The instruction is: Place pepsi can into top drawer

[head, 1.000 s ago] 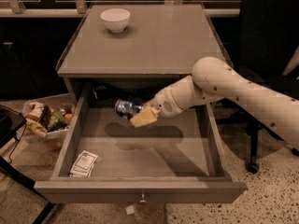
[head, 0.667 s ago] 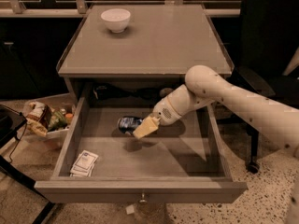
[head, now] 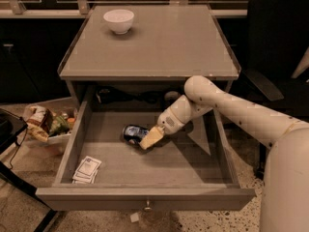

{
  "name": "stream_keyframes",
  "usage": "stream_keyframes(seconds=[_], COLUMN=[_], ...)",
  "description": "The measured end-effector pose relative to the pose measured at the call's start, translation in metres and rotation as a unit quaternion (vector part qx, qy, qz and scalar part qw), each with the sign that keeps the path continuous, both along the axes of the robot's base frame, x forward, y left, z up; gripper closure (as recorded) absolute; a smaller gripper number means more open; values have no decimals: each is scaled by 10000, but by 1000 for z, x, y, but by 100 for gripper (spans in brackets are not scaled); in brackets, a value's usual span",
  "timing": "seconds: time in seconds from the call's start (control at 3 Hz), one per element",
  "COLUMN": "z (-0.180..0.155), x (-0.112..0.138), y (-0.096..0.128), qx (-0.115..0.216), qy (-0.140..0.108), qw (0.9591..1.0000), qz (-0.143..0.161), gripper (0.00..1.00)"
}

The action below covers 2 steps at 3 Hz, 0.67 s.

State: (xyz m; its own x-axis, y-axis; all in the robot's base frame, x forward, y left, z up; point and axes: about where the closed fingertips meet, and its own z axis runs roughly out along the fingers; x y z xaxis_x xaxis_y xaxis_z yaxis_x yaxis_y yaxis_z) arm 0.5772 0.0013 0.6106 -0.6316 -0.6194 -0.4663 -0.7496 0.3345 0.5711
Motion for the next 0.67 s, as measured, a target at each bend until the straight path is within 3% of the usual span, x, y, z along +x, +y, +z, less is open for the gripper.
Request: stream_keyframes(seconds=[0.33,0.67], z=[2,6], x=[0,-14], y=[0,0], qx=[0,-156], qy=[0,-245], qw=[10000,9995], qz=[0,-121], gripper=[59,36])
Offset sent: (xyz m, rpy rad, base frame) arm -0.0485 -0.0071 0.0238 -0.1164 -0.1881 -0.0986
